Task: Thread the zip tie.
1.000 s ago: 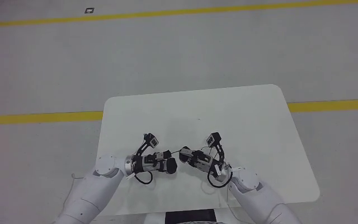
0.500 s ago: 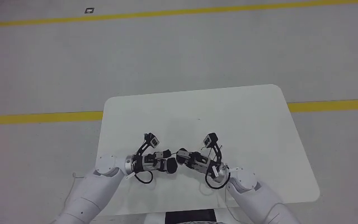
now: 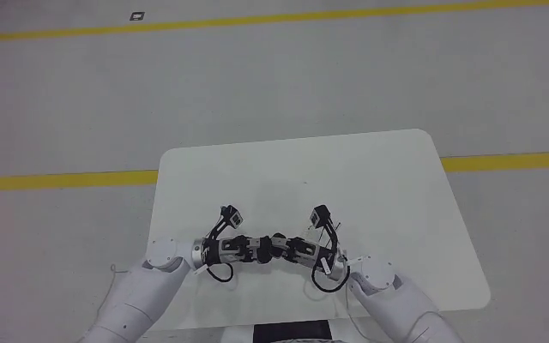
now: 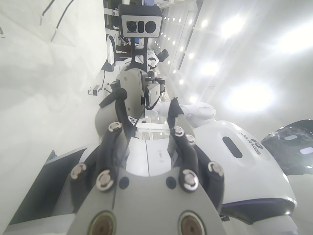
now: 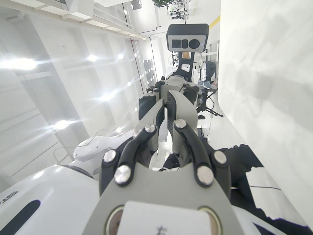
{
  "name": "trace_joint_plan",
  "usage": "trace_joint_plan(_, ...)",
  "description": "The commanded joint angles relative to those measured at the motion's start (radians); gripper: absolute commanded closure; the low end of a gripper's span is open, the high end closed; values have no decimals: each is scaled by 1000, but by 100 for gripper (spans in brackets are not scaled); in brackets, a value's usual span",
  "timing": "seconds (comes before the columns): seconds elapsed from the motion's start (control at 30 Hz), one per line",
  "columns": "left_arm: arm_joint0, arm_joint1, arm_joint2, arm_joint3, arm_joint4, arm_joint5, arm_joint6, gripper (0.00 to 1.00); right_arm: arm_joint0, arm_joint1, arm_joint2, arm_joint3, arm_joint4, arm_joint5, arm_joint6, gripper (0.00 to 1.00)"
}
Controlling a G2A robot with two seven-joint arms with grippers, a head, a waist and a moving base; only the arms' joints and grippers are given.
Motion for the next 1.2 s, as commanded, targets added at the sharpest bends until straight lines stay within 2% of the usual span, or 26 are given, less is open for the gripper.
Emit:
trace_joint_plan(0.0, 0, 1, 3, 0, 2, 1, 2, 76, -5, 3, 10, -4, 1, 0, 0, 100)
trace_joint_plan(0.33, -3, 6, 11, 0, 1, 0, 7, 78, -23, 15, 42, -25, -11, 15, 7, 100)
trace_joint_plan(0.5, -4, 9, 11, 1, 0, -5, 12, 85, -23, 20, 45, -32, -31, 27, 21, 100)
trace_joint_plan(0.63, -4, 11, 13, 0, 0, -4, 16, 87, -24, 22, 44, -33, -28, 23, 37, 100)
trace_joint_plan(1.0, -7, 15, 20, 3, -4, -4, 23, 84, -15, 26, 31, -30, -31, 28, 71, 100)
trace_joint_plan(1.1, -8, 16, 22, 3, -5, -5, 25, 86, -10, 26, 25, -24, -33, 32, 69, 100)
trace_joint_plan(1.17, -9, 17, 24, 3, -6, -4, 25, 91, -7, 26, 22, -22, -33, 33, 66, 100)
